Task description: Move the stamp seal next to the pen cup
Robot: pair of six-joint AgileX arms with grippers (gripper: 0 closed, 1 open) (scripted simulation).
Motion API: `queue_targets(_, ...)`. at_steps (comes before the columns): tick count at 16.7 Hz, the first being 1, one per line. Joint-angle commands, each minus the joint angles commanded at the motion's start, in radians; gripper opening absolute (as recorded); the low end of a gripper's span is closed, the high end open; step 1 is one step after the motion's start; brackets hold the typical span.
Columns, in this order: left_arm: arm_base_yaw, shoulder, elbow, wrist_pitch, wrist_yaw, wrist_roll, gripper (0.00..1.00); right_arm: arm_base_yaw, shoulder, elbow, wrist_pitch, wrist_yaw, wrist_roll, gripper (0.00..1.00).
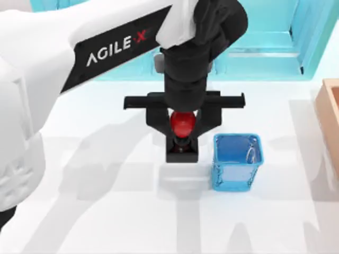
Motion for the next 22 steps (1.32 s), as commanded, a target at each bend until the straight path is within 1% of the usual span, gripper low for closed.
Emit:
queue_targets(4,0.000,-0.001,-0.006,0.008,-0.002,0.000,0.00,0.000,0.000,0.000,0.000,0.000,0.000,1.00)
queue_targets(17,0.000,-0.001,-0.006,0.008,-0.002,0.000,0.98,0.000,0.000,0.000,0.000,0.000,0.000,1.00)
queue_targets(18,0.000,-0.001,-0.006,0.008,-0.002,0.000,1.00,0.000,0.000,0.000,0.000,0.000,0.000,1.00)
queue_targets(22,0.000,-0.001,-0.006,0.008,-0.002,0.000,1.00,0.000,0.000,0.000,0.000,0.000,0.000,1.00)
